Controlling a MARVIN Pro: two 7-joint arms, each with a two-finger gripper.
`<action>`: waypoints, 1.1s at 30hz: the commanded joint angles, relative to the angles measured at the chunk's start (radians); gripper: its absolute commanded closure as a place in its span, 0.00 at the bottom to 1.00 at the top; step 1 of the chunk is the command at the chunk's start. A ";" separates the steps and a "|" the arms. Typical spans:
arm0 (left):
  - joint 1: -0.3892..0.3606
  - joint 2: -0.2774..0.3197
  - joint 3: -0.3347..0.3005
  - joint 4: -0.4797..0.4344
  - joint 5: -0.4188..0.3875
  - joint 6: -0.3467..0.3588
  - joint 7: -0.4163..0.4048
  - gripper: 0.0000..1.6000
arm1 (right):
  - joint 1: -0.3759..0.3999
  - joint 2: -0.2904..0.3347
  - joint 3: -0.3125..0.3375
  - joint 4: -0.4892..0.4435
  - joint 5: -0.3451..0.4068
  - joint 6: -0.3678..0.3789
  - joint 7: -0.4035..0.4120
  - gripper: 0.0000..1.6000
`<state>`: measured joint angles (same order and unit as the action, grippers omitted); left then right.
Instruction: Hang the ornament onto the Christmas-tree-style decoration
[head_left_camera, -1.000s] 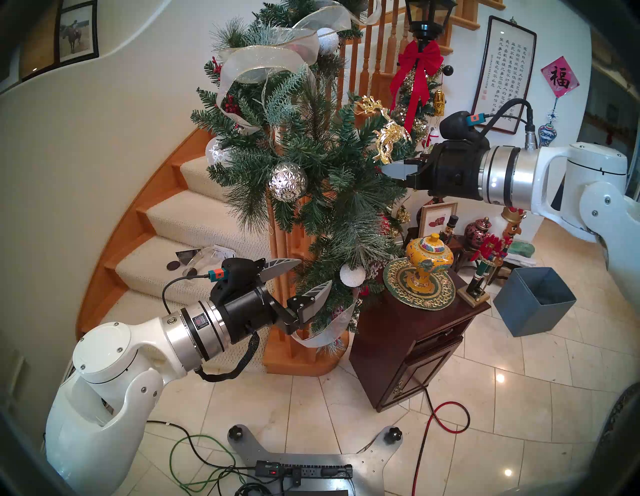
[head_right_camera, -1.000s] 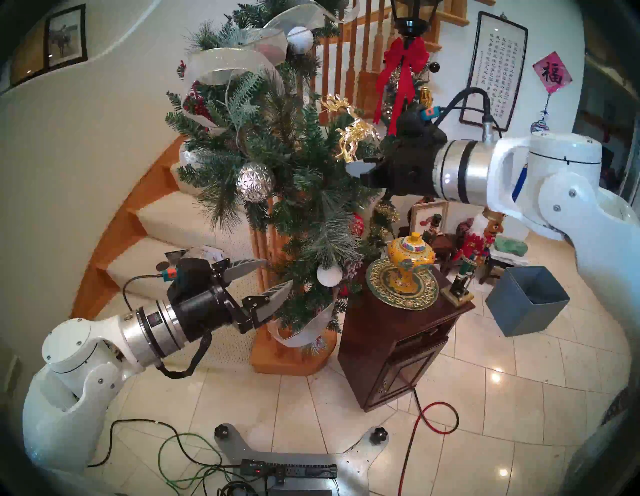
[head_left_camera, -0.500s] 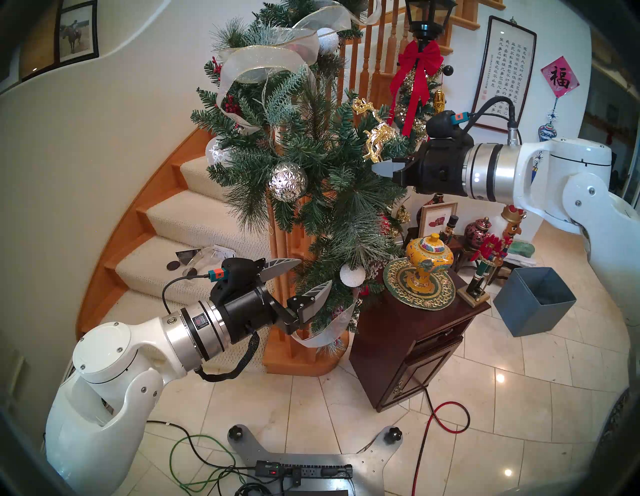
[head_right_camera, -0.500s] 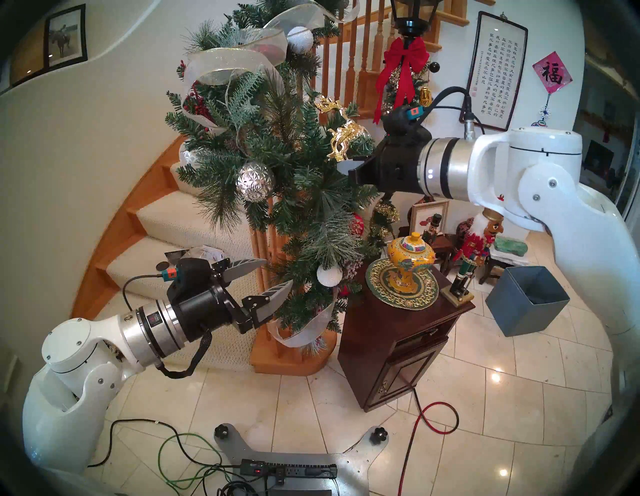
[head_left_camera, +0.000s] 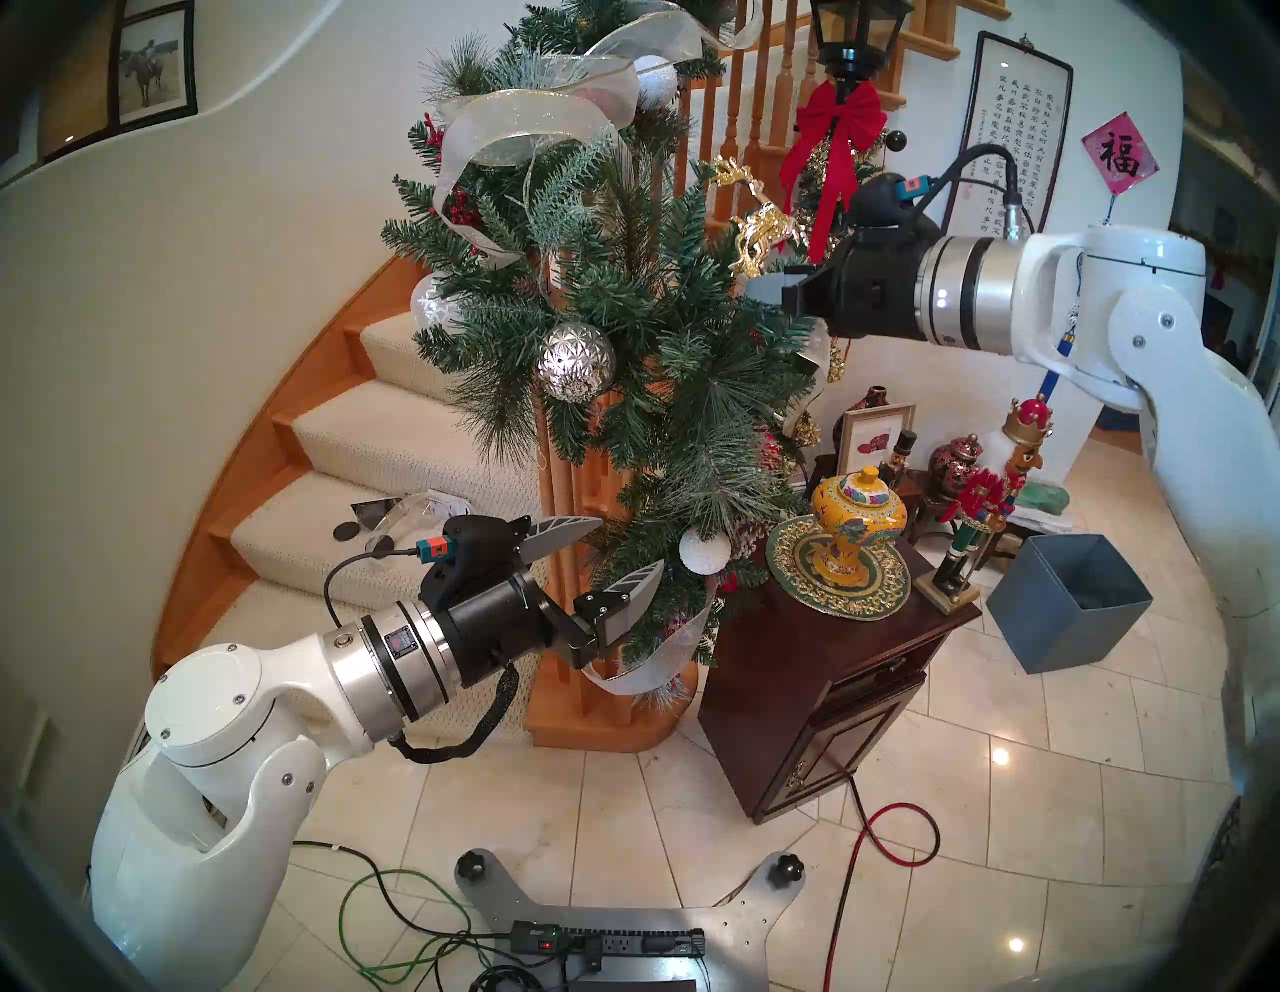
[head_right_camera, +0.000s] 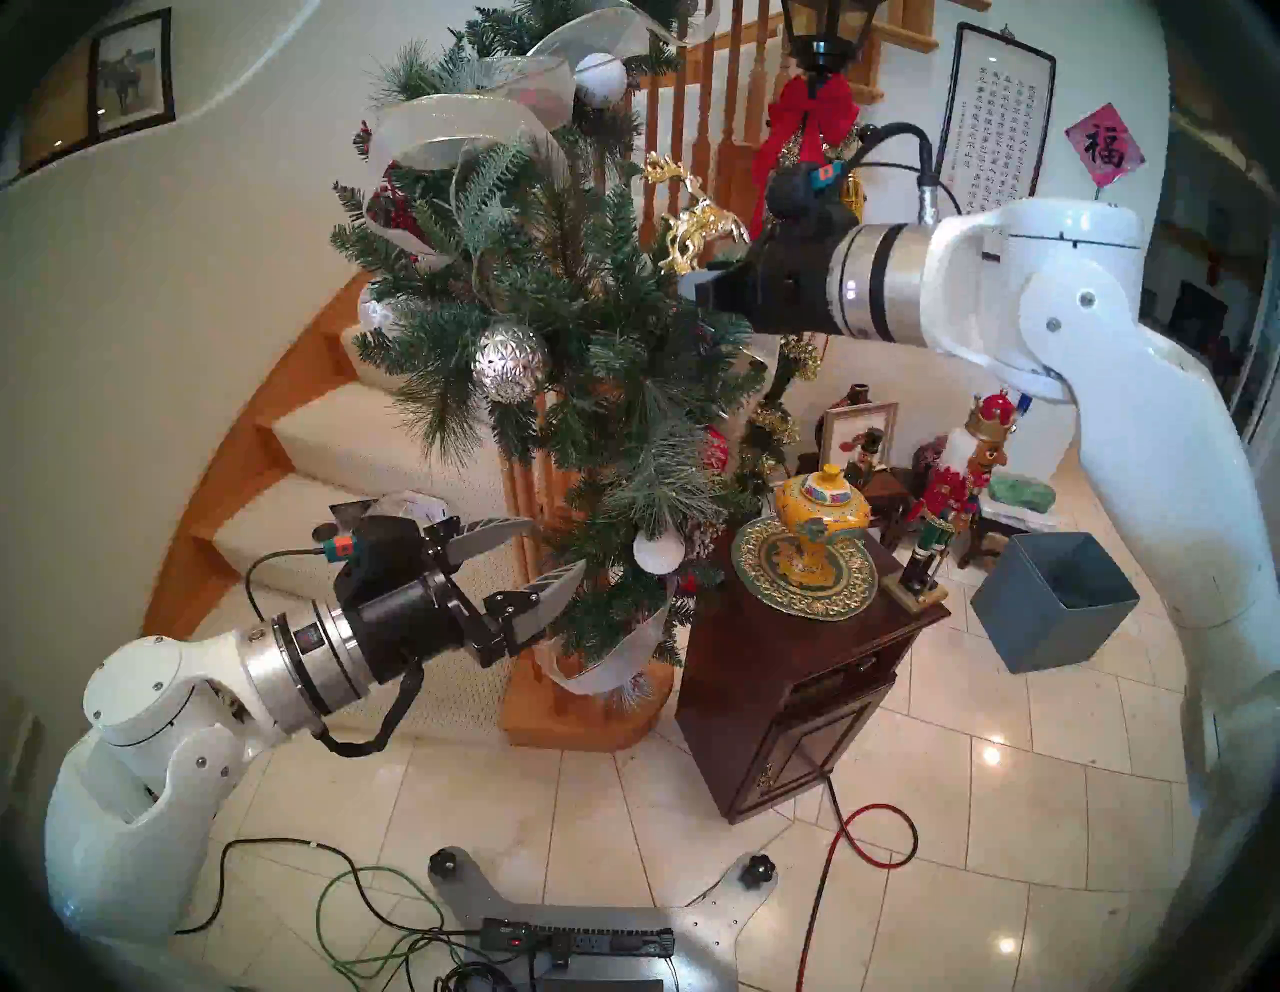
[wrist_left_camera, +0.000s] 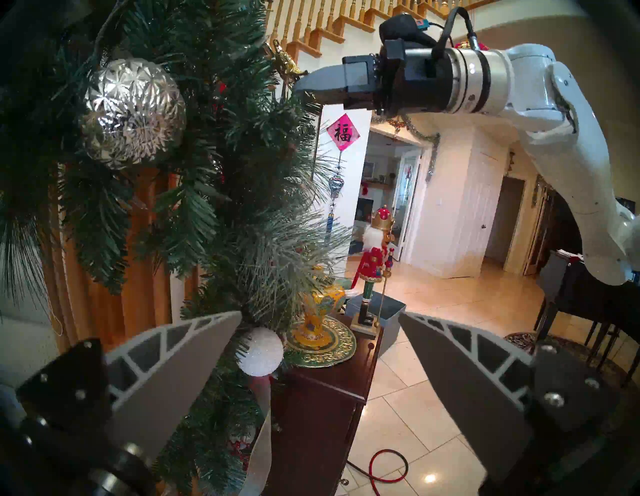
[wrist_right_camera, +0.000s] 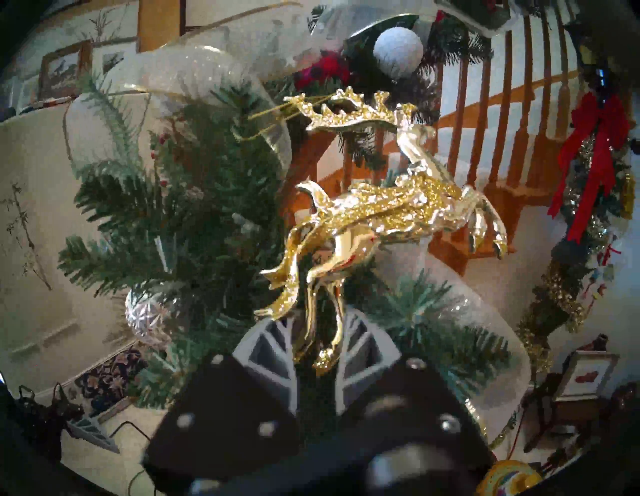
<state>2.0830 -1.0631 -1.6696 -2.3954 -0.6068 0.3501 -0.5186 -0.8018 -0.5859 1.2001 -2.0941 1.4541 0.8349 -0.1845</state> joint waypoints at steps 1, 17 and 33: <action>-0.003 0.000 -0.003 -0.010 -0.001 -0.002 -0.001 0.00 | 0.101 -0.073 0.029 0.024 -0.024 0.058 -0.023 1.00; -0.002 0.000 -0.004 -0.013 0.000 -0.002 -0.001 0.00 | 0.269 -0.189 -0.060 0.121 -0.051 0.125 -0.070 1.00; -0.001 0.000 -0.006 -0.015 0.000 -0.002 -0.001 0.00 | 0.406 -0.182 -0.192 0.223 -0.010 0.125 -0.096 1.00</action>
<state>2.0833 -1.0631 -1.6725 -2.3982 -0.6067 0.3501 -0.5186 -0.4928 -0.7839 1.0272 -1.9072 1.4165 0.9631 -0.2696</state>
